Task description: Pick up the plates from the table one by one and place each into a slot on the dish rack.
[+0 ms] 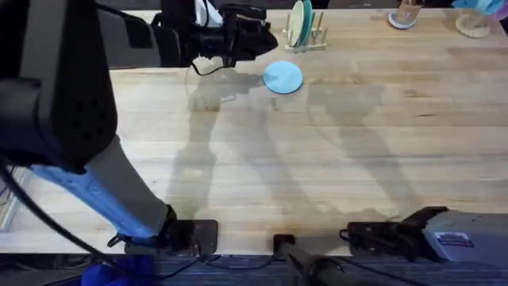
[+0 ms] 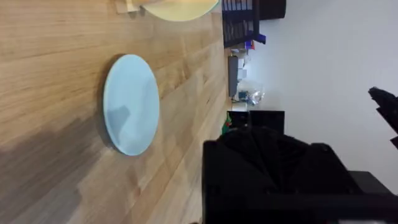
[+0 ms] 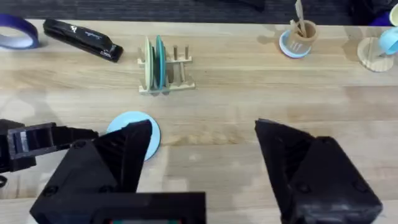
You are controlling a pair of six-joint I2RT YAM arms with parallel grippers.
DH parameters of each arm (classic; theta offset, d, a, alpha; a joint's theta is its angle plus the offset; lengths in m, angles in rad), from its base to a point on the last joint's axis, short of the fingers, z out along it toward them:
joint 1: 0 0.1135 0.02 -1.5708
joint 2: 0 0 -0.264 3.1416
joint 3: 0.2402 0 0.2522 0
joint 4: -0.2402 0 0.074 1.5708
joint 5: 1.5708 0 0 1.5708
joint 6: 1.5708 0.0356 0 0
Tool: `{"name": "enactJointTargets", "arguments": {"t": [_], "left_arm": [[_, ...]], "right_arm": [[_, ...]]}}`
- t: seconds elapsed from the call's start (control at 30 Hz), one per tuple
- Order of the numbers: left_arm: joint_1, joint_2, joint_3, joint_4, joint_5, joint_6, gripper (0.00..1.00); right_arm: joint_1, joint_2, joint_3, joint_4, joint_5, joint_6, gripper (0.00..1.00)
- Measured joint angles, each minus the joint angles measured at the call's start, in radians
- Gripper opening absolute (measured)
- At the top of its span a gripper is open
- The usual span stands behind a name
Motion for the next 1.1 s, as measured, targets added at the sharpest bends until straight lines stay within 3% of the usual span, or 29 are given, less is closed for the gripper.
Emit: {"name": "enactJointTargets", "arguments": {"t": [0.33,0.8,1.0,1.1], "left_arm": [[-0.001,0.049,0.011,0.013,0.016,-0.018,0.038],[-0.036,0.062,0.011,0.000,-0.046,-0.068,0.037],[-0.043,0.062,0.031,-0.110,-0.069,-0.067,0.037],[-0.059,0.062,0.071,-0.233,-0.092,-0.021,0.037]], "right_arm": [[0.000,0.000,0.000,-0.001,0.000,0.000,0.996],[0.000,0.000,0.000,-0.001,0.000,0.000,0.996],[0.000,0.000,0.000,-0.001,0.000,0.000,0.996],[0.000,0.000,0.000,-0.002,0.000,0.000,0.996]]}}
